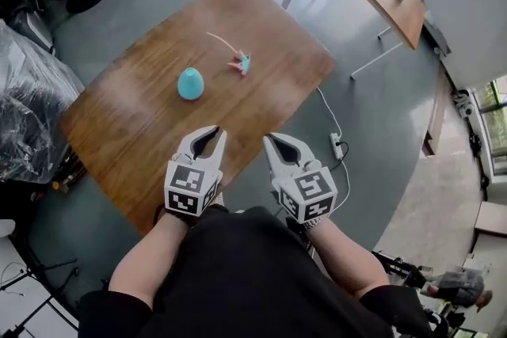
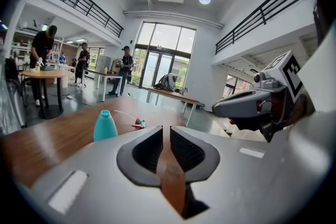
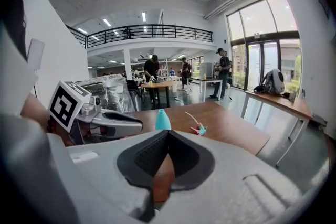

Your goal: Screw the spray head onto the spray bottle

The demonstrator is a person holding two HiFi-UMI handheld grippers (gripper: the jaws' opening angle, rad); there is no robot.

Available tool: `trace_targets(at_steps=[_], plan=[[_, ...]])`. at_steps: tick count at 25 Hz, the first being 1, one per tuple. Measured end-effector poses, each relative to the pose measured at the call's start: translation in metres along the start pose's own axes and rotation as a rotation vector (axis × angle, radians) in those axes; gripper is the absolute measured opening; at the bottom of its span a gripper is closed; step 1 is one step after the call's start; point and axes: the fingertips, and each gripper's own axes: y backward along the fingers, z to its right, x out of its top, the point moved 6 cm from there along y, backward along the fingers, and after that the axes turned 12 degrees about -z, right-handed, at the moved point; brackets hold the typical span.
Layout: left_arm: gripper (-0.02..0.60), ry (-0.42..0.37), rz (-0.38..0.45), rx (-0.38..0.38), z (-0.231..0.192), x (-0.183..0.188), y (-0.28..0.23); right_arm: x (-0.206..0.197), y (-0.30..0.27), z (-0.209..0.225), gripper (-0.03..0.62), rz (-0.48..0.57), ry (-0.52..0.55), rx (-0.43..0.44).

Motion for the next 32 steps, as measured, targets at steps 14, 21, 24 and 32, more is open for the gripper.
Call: trace_targets(at_steps=[14, 21, 24, 32], plan=[[0.072, 0.097, 0.031, 0.278, -0.025, 0.001, -0.008, 0.054, -0.086, 0.027, -0.009, -0.018, 0.186, 0.267], [0.089, 0.216, 0.005, 0.416, -0.013, 0.007, -0.045, 0.063, -0.121, 0.070, -0.009, -0.079, 0.276, 0.427], [0.094, 0.249, -0.006, 0.448, -0.010, 0.013, -0.069, 0.069, -0.130, 0.091, -0.009, -0.095, 0.310, 0.465], [0.109, 0.244, -0.058, 0.472, -0.012, 0.034, -0.142, 0.074, -0.146, 0.147, -0.009, -0.121, 0.350, 0.506]])
